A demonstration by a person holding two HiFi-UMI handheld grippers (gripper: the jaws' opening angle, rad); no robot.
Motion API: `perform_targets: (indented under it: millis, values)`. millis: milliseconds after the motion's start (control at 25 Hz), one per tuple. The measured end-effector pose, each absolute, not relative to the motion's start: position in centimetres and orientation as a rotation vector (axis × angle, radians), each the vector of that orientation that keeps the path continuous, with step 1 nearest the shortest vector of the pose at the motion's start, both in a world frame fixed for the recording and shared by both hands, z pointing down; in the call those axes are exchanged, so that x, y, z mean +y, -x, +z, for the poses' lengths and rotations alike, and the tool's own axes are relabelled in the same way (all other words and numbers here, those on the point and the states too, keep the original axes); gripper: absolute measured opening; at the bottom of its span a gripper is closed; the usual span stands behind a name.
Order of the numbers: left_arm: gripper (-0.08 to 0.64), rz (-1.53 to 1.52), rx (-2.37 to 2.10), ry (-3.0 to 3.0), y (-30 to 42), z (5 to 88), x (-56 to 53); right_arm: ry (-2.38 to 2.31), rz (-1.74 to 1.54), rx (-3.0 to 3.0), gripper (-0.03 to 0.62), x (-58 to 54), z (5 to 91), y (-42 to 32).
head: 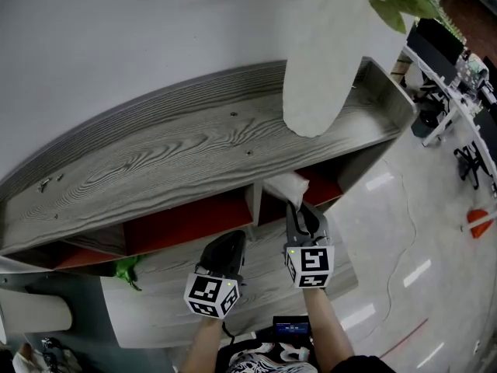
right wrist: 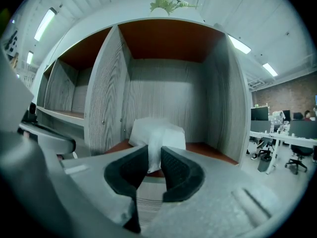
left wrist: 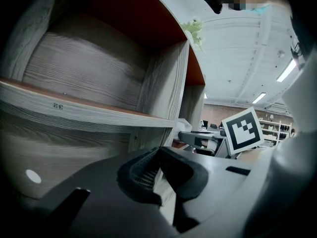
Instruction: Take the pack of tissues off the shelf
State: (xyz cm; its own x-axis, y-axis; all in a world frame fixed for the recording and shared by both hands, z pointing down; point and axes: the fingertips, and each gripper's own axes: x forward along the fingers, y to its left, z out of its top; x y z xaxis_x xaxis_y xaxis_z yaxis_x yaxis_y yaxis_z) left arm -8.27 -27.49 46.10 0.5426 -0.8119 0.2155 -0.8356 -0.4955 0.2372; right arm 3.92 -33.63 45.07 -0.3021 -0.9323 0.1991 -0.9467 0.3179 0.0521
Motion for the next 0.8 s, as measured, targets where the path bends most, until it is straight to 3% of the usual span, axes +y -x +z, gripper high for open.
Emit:
perform_targets:
  millis: [800]
  values:
    - [0.008, 0.09, -1.427, -2.452, 10.0, 45.4, -26.7, -1.777, 0.112, -2.419, 0.051, -31.7, 44.3, -4.7]
